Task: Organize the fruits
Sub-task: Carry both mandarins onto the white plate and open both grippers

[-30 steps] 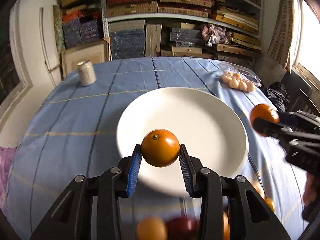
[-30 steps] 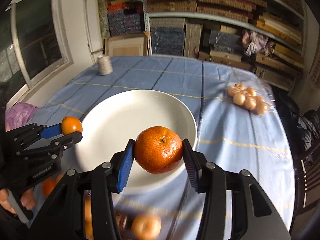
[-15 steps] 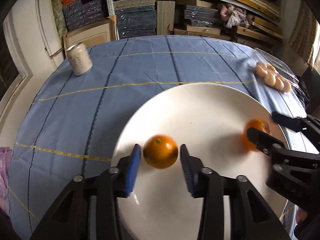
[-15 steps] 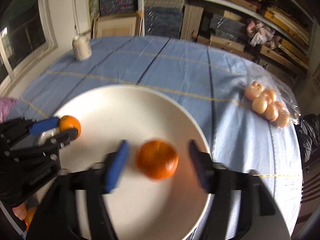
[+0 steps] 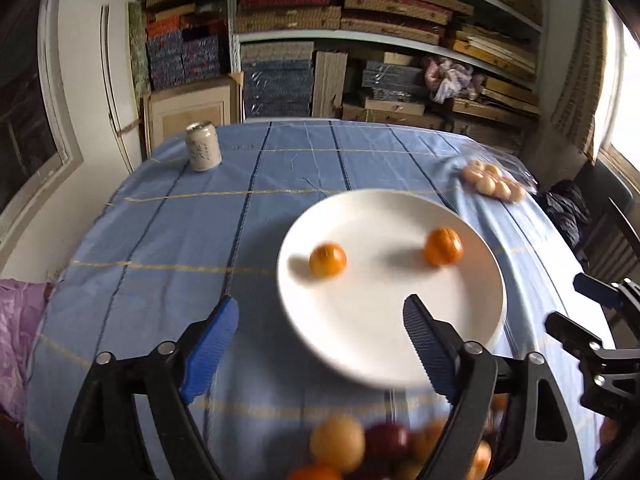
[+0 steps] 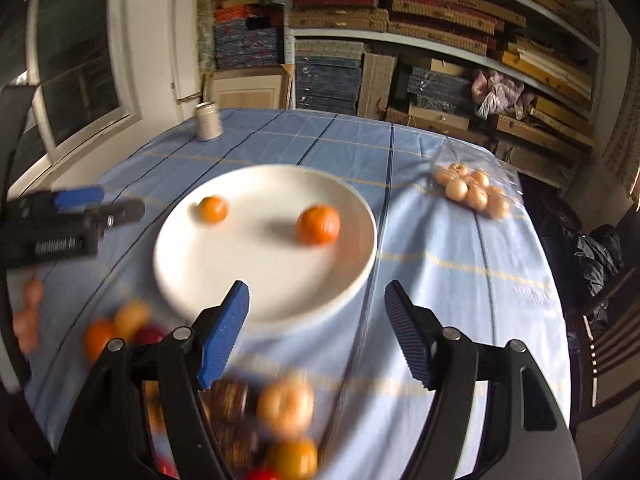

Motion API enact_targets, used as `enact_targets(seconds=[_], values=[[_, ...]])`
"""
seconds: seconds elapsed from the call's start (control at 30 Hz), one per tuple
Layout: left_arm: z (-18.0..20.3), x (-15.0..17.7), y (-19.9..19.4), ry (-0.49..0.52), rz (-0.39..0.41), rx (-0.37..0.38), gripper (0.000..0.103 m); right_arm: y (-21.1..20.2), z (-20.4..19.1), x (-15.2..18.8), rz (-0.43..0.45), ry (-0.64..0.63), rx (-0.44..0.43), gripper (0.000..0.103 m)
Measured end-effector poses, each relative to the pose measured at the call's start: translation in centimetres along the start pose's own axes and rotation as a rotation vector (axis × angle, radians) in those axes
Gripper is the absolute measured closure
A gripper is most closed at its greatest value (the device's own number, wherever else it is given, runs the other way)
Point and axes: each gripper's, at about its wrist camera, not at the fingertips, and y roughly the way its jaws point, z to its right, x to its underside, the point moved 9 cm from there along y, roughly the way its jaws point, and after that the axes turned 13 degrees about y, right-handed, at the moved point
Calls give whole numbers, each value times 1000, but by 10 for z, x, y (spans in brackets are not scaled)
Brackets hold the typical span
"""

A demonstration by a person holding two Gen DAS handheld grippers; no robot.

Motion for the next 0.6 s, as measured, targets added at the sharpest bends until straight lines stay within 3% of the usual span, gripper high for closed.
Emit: enact_targets(seconds=[0.2, 0.33, 0.6], values=[[28, 60, -48, 57, 21, 22, 14, -51, 6, 92, -25, -15, 4, 34], [49, 97, -68, 89, 35, 22, 14, -60, -1, 134, -40, -28, 7, 34], [59, 159, -78, 73, -5, 13, 14, -48, -15, 156, -33, -40, 15, 34]])
